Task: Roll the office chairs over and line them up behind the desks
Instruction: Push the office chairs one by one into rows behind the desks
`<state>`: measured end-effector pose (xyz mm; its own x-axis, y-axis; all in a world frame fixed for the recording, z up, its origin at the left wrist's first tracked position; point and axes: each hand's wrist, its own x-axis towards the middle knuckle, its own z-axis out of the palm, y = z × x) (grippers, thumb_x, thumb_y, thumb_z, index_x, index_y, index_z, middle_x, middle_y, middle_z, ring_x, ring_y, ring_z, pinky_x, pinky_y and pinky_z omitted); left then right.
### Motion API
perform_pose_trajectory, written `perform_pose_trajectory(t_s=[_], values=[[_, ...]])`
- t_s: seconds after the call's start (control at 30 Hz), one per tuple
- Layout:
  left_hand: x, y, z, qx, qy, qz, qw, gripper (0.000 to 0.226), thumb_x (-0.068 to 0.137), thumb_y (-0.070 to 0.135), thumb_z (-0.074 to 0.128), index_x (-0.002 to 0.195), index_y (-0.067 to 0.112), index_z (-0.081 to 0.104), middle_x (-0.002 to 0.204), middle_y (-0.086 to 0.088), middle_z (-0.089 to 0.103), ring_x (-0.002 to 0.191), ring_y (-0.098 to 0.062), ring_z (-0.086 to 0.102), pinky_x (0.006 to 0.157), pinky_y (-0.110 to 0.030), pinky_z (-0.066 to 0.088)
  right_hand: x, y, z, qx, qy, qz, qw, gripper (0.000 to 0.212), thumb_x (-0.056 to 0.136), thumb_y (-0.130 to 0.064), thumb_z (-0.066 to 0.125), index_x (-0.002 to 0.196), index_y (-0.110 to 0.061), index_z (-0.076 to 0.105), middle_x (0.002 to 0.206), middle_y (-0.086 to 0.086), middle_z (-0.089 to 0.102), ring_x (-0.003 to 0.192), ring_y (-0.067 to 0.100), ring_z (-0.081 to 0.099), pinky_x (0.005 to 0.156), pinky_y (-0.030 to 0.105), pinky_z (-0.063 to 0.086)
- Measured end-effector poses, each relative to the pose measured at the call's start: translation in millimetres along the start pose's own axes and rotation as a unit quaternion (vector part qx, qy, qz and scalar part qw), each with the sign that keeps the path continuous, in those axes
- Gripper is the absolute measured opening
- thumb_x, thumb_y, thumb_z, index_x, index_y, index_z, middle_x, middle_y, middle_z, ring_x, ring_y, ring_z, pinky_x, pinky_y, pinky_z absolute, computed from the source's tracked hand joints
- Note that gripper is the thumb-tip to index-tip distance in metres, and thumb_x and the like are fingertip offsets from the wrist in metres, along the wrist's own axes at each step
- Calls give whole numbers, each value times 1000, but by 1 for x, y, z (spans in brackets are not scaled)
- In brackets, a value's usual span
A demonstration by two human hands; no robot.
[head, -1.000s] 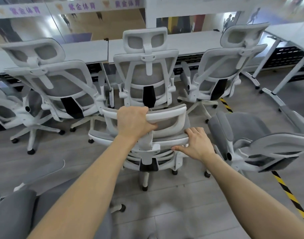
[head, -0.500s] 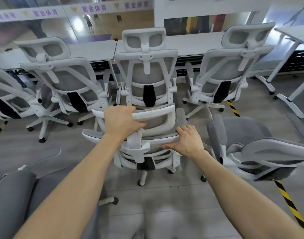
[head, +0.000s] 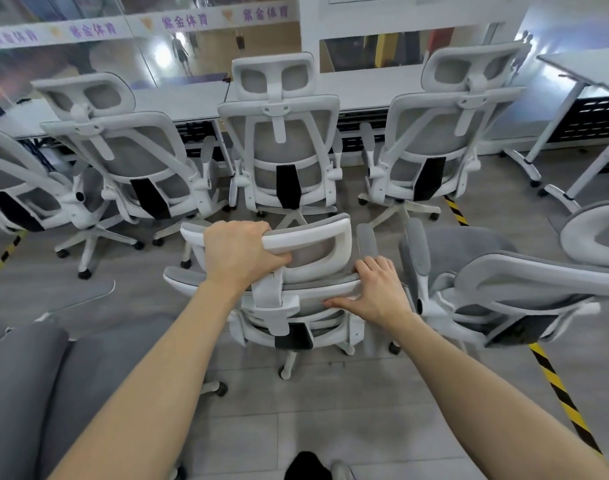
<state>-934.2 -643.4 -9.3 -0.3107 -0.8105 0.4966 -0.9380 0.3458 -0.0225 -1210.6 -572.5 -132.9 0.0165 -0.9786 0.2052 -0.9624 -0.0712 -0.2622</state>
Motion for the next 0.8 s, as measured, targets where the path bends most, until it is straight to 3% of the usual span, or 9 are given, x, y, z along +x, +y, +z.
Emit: perform_pose_trajectory(t_s=[0.23,0.33,0.43,0.5,0.53,0.6,0.67,0.73,0.8], values=[[6,-1,0,-9,-24,-1,1000,42,65,66,58,62,25,69,50,6,54,51,-20,55,56,-29,31,5,-3,-3,-9,-18,22,1000,100,60,-114,45,103,-25,57,107,-9,56,113,20,50,116,42,41],[7,1,-6,-2,-51,2,999,59,70,86,58,69,28,71,54,9,57,55,-18,60,57,-31,42,4,0,-11,-18,-59,14,998,98,66,-110,48,109,-23,57,112,-6,58,116,23,51,117,42,40],[4,4,-18,-18,-121,-14,992,95,64,113,46,110,35,75,83,12,73,83,-16,71,80,-39,55,4,10,-33,-8,-135,-22,991,96,72,-95,54,130,-19,58,128,0,61,127,27,51,120,44,39],[2,16,-25,-70,-72,-9,995,99,77,105,49,136,27,68,118,5,76,115,-21,68,104,-44,50,1,25,-49,31,-145,-20,989,81,81,-80,61,135,-20,59,130,0,63,128,26,56,115,42,45],[2,27,-27,-94,-12,13,995,89,86,94,56,136,22,68,127,2,72,122,-23,64,110,-45,46,-1,35,-57,39,-132,-16,990,71,86,-72,63,134,-20,60,129,-1,65,126,26,59,110,42,49],[2,62,-28,-110,105,82,985,57,98,65,68,124,15,72,121,-2,71,116,-27,64,105,-45,46,-2,61,-70,26,-103,8,994,55,91,-62,63,128,-21,64,124,-1,66,119,26,63,100,45,55],[4,110,-18,-123,141,164,968,30,100,40,70,110,11,74,107,-6,70,100,-31,63,92,-45,48,-4,90,-83,0,-98,51,994,46,93,-53,65,122,-18,65,121,1,66,116,28,63,94,47,57],[5,159,3,-131,75,229,962,22,100,32,67,101,10,70,96,-8,65,89,-32,61,79,-45,50,-4,124,-93,-50,-105,66,991,40,92,-45,68,119,-15,65,118,4,66,114,30,63,92,47,57],[5,199,31,-121,-71,201,970,26,100,36,65,108,12,66,102,-9,64,95,-32,64,74,-44,51,-6,159,-103,-87,-107,70,988,36,91,-39,71,116,-14,65,116,6,66,113,31,63,92,45,56]])
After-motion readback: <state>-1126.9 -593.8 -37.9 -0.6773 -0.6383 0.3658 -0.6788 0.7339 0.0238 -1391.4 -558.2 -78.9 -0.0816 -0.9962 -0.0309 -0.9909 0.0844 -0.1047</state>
